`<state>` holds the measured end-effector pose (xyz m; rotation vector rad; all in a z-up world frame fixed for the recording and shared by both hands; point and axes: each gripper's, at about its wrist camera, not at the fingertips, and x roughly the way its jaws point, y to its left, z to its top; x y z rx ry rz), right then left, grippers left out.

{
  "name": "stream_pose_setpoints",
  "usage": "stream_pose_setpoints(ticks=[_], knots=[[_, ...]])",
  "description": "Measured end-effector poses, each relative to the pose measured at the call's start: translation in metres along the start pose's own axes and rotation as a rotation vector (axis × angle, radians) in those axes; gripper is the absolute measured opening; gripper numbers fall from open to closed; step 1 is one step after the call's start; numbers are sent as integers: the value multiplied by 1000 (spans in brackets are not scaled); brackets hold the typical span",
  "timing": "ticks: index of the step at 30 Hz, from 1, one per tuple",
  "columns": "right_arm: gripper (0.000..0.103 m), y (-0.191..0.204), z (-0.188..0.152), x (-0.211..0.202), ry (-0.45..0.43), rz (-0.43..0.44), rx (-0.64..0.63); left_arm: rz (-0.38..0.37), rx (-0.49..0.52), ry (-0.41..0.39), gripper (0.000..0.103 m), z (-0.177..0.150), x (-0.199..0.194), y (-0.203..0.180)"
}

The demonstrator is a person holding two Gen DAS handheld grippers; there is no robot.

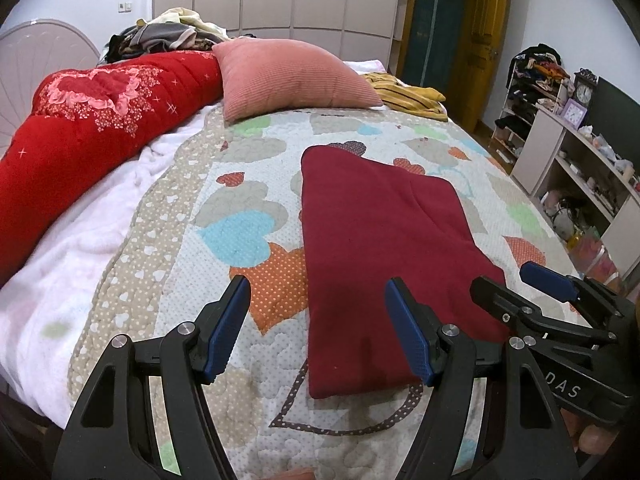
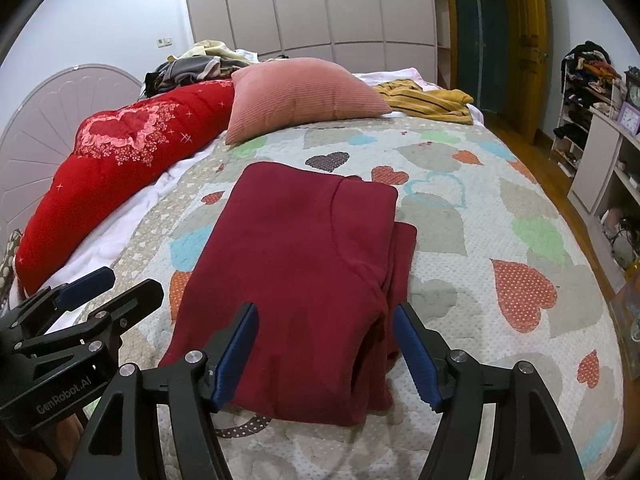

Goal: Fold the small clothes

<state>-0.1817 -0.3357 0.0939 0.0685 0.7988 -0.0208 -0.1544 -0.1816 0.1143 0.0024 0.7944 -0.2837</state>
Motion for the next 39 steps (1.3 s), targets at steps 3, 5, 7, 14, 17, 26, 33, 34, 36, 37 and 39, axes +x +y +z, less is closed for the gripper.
stream_pose_setpoints(ticks=[3, 5, 7, 14, 17, 26, 33, 34, 36, 37, 39], knots=[[68, 1, 0, 2, 6, 3, -1, 1, 1, 3, 70, -1, 1, 0], [68, 2, -1, 2, 9, 4, -1, 1, 0, 5, 70, -1, 2, 0], [68, 2, -1, 3, 7, 4, -2, 1, 0, 7, 70, -1, 2, 1], [68, 1, 0, 4, 10, 7, -1, 1, 1, 12, 70, -2, 3, 1], [68, 2, -1, 5, 15, 7, -1, 2, 2, 17, 70, -2, 5, 1], [68, 4, -2, 8, 22, 6, 2, 3, 1, 23, 70, -3, 8, 0], [68, 4, -2, 13, 33, 6, 2, 0, 1, 33, 70, -4, 13, 0], [68, 4, -2, 14, 34, 6, 2, 2, 1, 34, 70, -4, 14, 0], [68, 4, -2, 15, 34, 4, 0, 1, 1, 34, 70, -4, 13, 0], [68, 4, -2, 15, 34, 3, 1, 0, 0, 34, 70, -4, 13, 0], [68, 5, -2, 15, 36, 7, 3, 1, -1, 35, 70, -5, 14, 0]])
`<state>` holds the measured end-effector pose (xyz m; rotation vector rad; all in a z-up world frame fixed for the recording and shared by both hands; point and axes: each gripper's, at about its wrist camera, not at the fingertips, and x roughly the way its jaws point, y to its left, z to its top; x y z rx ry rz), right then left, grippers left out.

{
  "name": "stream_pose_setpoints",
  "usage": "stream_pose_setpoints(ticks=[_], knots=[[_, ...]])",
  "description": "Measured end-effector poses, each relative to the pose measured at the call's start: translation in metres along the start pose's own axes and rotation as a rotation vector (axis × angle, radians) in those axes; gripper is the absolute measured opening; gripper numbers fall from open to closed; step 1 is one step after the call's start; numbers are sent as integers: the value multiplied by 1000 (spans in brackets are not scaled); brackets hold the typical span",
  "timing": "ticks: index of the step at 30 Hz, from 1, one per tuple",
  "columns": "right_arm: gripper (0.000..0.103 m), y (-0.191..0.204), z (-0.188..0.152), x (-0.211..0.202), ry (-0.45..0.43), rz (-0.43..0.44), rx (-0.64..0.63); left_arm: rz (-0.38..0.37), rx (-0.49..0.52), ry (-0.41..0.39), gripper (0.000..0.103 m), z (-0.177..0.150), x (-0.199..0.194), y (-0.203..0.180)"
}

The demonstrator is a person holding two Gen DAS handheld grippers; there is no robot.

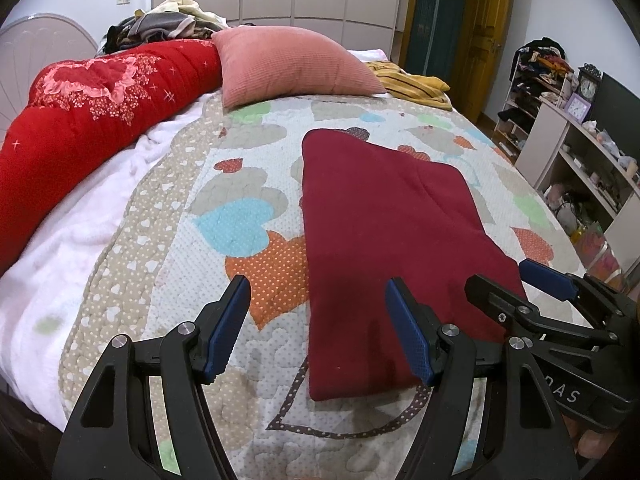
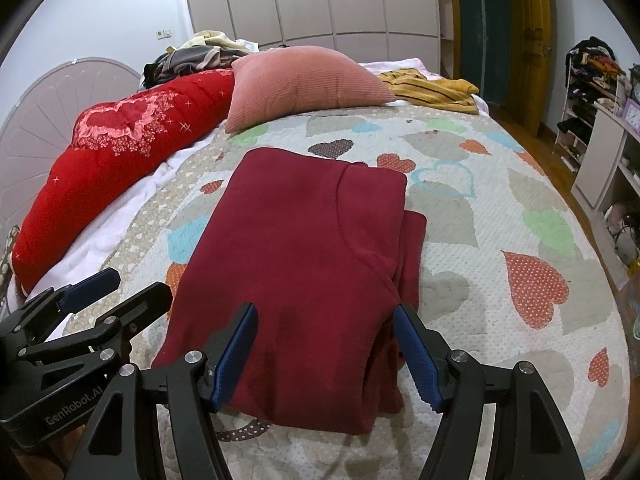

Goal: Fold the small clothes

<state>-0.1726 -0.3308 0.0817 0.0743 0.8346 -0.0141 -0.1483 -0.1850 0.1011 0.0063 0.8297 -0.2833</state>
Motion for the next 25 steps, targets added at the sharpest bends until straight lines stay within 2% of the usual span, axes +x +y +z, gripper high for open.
stream_pose_setpoints(ticks=[14, 25], knots=[[68, -4, 0, 6, 12, -10, 5, 8, -7, 12, 70, -3, 7, 6], [68, -4, -1, 11, 19, -15, 5, -5, 6, -23, 70, 1, 9, 11]])
